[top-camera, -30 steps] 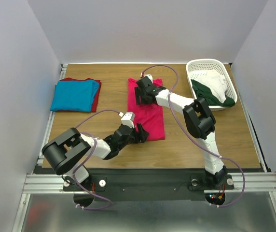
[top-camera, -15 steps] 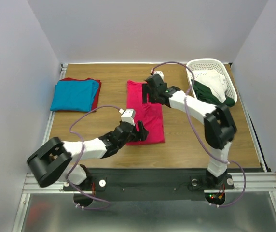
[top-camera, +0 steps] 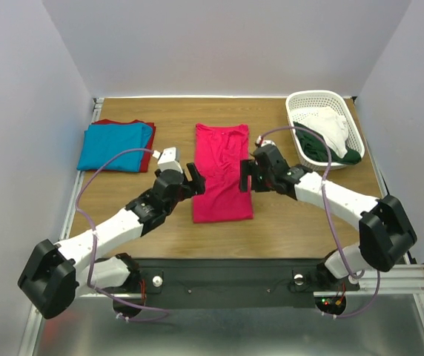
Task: Fold and stack the t-shirts
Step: Fold the tshirt
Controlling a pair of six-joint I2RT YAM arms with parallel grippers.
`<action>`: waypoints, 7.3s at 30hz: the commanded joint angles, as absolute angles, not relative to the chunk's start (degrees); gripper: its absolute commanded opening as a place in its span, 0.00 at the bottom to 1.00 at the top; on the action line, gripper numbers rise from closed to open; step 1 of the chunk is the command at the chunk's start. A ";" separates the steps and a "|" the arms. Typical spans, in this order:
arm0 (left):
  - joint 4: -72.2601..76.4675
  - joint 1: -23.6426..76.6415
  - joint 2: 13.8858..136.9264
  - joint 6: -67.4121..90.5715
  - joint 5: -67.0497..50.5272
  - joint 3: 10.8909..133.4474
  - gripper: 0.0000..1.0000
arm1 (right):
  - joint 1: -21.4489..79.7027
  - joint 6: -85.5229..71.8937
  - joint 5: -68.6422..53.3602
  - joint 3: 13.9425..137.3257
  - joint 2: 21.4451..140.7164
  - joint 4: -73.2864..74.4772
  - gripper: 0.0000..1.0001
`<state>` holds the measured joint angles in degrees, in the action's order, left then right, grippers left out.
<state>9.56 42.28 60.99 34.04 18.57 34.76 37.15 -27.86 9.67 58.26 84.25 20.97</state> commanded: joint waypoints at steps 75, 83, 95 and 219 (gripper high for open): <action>8.35 42.54 64.51 43.68 6.15 18.55 0.59 | 41.13 -43.33 -0.35 33.40 78.49 11.69 0.00; 7.82 45.35 63.81 46.58 5.89 16.26 0.57 | 41.13 -43.15 -0.35 33.93 79.10 11.69 0.01; 7.12 46.40 65.21 47.81 7.82 16.35 0.21 | 41.13 -42.72 -0.35 33.49 76.91 11.78 0.00; 21.18 23.91 85.26 33.05 10.82 55.56 0.88 | 27.51 -18.99 19.96 92.13 104.16 13.98 1.00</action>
<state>20.45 24.05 91.81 32.69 7.44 55.88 27.55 -19.27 21.67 94.19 112.05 19.62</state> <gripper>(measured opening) 0.867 0.996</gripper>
